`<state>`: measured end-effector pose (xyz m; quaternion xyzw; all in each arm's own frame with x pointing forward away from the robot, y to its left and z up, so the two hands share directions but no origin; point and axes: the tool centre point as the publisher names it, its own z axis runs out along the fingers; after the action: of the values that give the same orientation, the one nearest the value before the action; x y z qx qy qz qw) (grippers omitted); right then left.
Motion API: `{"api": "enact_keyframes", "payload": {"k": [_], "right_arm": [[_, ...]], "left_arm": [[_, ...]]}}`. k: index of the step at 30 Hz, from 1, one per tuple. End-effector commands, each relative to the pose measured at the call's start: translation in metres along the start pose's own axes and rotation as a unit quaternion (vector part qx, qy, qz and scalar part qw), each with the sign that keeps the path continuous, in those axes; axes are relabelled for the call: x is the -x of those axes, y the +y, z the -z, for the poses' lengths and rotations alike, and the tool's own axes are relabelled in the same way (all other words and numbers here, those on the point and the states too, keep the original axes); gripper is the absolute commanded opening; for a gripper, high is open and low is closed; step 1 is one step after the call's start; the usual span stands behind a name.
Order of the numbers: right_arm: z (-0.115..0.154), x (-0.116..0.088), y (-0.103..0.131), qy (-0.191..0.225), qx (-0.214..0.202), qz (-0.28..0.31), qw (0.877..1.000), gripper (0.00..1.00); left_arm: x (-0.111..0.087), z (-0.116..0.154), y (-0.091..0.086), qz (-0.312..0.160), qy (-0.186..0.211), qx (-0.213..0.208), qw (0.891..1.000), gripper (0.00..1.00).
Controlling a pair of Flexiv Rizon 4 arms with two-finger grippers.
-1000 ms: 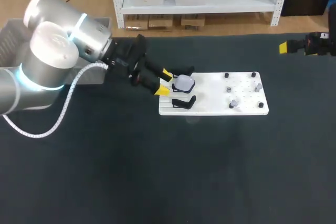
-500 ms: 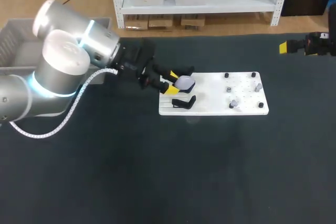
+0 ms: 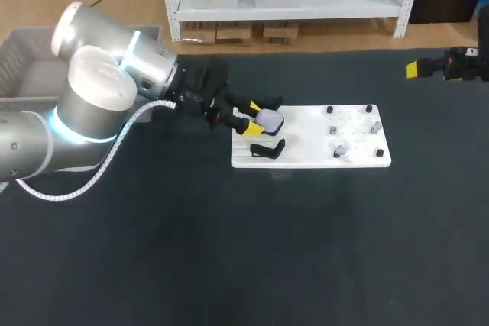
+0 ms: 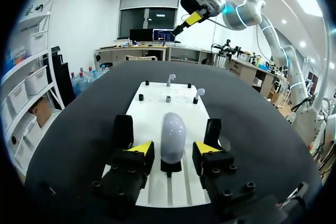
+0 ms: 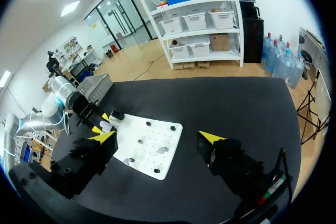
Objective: Pick up each earbud case from the left stands, insert the matching earbuds, close the lid, and place the case in the box.
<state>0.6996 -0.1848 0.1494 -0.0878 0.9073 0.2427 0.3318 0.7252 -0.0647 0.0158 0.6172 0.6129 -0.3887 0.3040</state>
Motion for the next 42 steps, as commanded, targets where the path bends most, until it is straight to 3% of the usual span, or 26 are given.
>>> {"api": "enact_keyframes", "payload": {"k": [1, 7, 32, 35, 41, 42], "right_arm": [[0.0004, 0.0, 0.0002, 0.0, -0.001, 0.0, 1.0, 1.0], [0.0004, 0.0, 0.0002, 0.0, -0.001, 0.0, 1.0, 1.0], [0.0004, 0.0, 0.0002, 0.0, -0.001, 0.0, 1.0, 1.0], [0.0004, 0.0, 0.0002, 0.0, -0.001, 0.0, 1.0, 1.0], [0.0004, 0.0, 0.0002, 0.0, -0.001, 0.0, 1.0, 1.0], [0.0004, 0.0, 0.0002, 0.0, -0.001, 0.0, 1.0, 1.0]], "left_arm": [[0.0005, -0.0023, 0.0016, -0.005, -0.007, 0.014, 1.0, 0.44], [0.0016, -0.0031, 0.0031, -0.012, -0.009, 0.019, 1.0, 0.4], [0.0016, -0.0086, -0.0018, -0.013, -0.014, 0.026, 0.999, 0.39], [0.0023, -0.0095, -0.0016, -0.016, -0.014, 0.028, 0.999, 0.35], [0.0012, -0.0119, -0.0039, -0.023, -0.009, 0.028, 0.999, 0.0], [0.001, -0.0122, -0.0042, -0.024, -0.009, 0.028, 0.999, 0.0]]}}
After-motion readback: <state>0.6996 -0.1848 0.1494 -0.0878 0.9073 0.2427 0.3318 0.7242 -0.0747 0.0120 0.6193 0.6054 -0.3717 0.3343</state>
